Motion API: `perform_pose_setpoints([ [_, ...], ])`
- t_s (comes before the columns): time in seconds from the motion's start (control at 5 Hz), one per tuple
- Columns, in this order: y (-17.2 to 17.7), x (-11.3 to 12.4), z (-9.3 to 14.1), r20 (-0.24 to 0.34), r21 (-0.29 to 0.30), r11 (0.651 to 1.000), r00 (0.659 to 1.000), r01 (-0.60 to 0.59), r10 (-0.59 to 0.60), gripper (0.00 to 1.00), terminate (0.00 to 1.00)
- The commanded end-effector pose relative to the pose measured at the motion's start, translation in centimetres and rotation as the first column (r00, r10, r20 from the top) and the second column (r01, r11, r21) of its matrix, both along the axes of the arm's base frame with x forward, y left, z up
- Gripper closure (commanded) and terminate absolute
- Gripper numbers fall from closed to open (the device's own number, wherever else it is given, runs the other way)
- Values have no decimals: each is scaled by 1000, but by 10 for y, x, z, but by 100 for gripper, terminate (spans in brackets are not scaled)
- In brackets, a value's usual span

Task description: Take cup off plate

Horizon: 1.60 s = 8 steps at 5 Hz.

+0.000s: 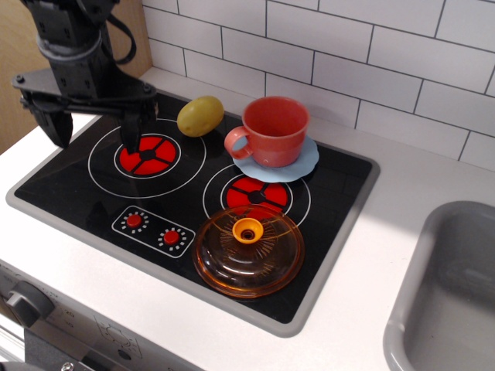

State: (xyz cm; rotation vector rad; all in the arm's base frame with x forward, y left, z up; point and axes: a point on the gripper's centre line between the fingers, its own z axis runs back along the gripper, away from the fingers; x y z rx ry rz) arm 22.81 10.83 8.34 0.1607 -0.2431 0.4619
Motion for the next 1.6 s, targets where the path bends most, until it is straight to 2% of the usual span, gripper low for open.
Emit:
perform_pose_setpoints([
  [0.0,-31,5,13,-29,-30,948,948,316,-317,0,0],
  [0.2,-48,4,14,22,-11,883,883,469,-469,0,0],
  [0.4,-63,11,14,80,9,797,794,604,-602,0,0],
  [0.8,-74,30,14,39,17,731,730,683,-683,0,0],
  [1.0,-78,38,9,8,23,723,723,691,-691,0,0],
  [1.2,-83,45,5,0,44,695,695,718,-719,0,0],
  [1.4,-87,54,2,17,36,688,688,724,-725,0,0],
])
